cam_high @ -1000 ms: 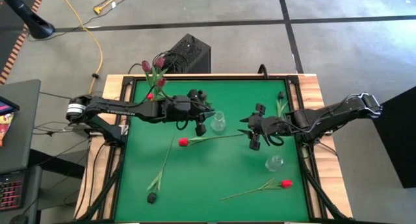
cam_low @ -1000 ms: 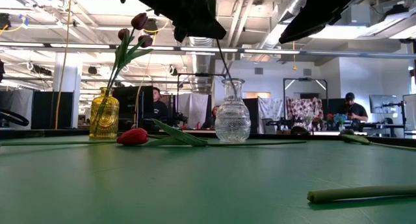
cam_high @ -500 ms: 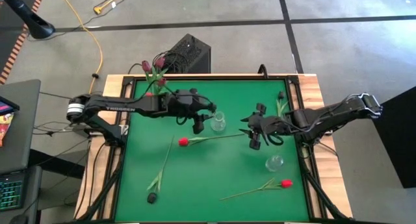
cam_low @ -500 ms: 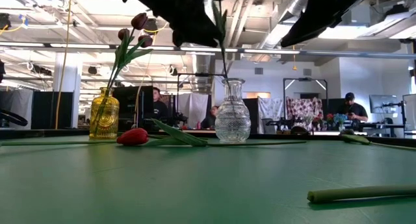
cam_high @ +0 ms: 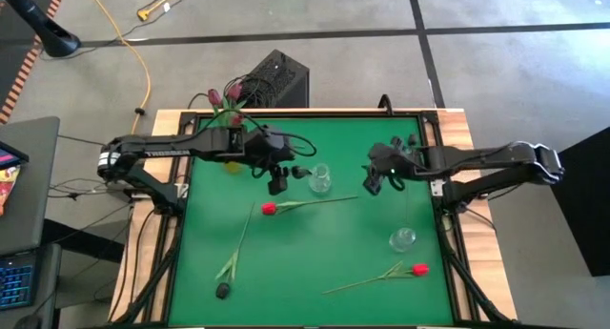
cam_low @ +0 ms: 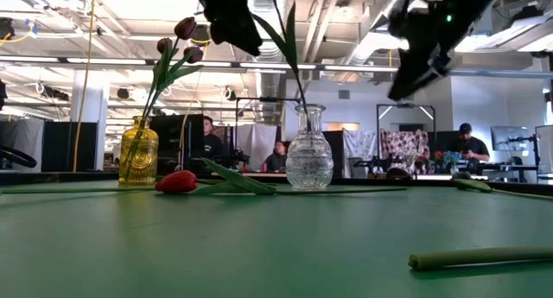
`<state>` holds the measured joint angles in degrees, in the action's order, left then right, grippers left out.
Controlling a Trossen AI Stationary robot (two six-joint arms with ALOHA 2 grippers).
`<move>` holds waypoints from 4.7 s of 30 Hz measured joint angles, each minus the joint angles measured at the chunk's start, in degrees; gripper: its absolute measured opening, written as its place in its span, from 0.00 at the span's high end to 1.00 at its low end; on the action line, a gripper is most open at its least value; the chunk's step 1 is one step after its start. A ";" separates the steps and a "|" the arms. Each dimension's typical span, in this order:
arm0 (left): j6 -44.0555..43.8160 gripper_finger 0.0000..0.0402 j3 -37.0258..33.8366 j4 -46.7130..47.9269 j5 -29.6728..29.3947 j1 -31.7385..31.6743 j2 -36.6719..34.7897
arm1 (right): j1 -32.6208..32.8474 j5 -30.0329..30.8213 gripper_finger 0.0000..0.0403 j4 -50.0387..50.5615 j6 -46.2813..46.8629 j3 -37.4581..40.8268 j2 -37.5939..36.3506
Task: Sort flowers into vase by color
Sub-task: Put the right black flower into the left transparent vase
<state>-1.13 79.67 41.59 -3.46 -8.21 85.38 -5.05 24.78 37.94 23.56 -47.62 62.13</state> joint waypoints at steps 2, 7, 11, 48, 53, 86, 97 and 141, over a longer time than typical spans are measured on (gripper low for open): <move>-0.10 0.57 1.36 3.50 -0.02 0.00 0.00 | -3.14 -0.87 0.53 5.45 4.71 0.00 0.00; -1.55 0.57 2.24 8.90 0.05 0.75 -0.56 | -9.82 -0.88 0.53 18.18 13.44 0.00 0.00; -2.61 0.57 1.86 10.16 0.10 2.30 -1.06 | -14.98 -2.15 0.53 22.26 15.15 0.29 0.21; -15.69 0.57 -31.73 -15.67 -10.37 22.83 -32.95 | -32.25 -12.82 0.61 7.90 13.50 16.61 14.48; -14.58 0.57 -32.21 -15.34 -10.29 22.82 -33.07 | -32.20 -14.75 0.80 7.13 13.46 16.78 14.13; -8.94 0.57 -32.21 -25.62 -10.38 20.50 -25.99 | -15.62 -35.78 0.95 -63.52 -8.50 12.39 -9.13; -9.05 0.57 -32.21 -28.42 -6.96 17.29 -25.24 | -11.74 -33.33 0.96 -83.34 -14.49 12.35 2.20; -11.65 0.57 -32.21 -27.80 -5.29 17.31 -25.27 | -10.49 -32.62 0.57 -67.82 -19.07 12.35 7.74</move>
<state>-12.77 47.46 13.78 -8.75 9.10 60.12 -15.54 -7.84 -29.87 4.49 -35.27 69.87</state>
